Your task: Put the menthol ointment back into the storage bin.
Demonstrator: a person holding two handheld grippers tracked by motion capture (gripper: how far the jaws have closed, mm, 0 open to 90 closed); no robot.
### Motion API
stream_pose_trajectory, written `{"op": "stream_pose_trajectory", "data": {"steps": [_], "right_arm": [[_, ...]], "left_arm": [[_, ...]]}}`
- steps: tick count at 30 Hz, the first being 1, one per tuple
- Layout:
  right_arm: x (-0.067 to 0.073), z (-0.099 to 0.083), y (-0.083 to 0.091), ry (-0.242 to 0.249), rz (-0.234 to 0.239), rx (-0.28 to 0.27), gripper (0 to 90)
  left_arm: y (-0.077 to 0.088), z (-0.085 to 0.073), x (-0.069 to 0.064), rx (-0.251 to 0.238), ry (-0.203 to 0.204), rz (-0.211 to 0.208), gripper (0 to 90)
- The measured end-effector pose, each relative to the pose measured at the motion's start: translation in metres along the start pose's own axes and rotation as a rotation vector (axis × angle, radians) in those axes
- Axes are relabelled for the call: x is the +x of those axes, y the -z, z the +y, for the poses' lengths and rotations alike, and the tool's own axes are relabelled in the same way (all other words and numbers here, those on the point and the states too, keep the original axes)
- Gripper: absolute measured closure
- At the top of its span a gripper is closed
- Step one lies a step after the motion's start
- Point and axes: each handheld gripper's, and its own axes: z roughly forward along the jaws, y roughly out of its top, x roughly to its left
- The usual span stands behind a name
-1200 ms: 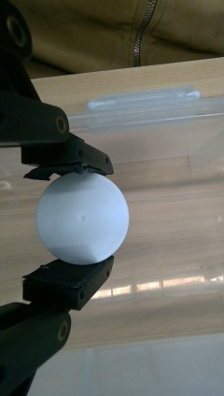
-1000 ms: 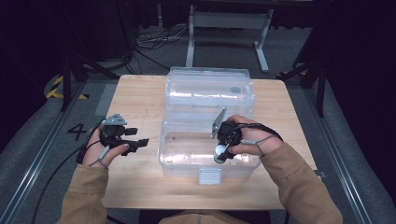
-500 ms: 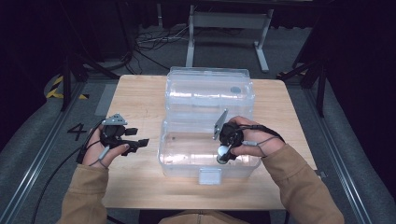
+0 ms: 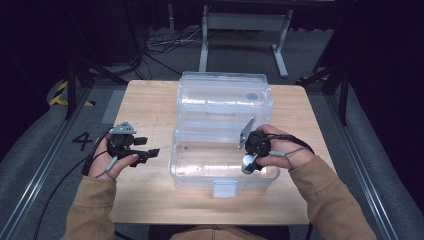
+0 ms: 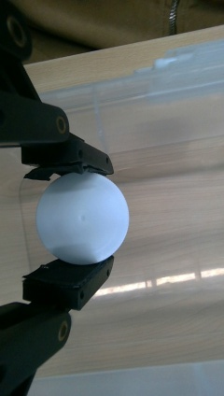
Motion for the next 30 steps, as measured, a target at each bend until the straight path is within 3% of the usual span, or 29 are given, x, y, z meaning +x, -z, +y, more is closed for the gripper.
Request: {"op": "stream_pose_trajectory", "data": {"steps": [7,18,30], "right_arm": [[0.000,-0.011,-0.003,0.010,0.007,0.052,50.7],[-0.001,-0.023,-0.008,0.000,0.025,0.088,50.7],[-0.001,-0.028,-0.018,-0.012,0.033,0.137,50.6]], "left_arm": [[0.000,0.000,-0.001,0.000,0.003,-0.002,31.3],[0.000,0.000,-0.001,0.004,0.006,-0.002,31.2],[0.000,0.000,-0.001,0.006,0.003,-0.002,31.2]]}}
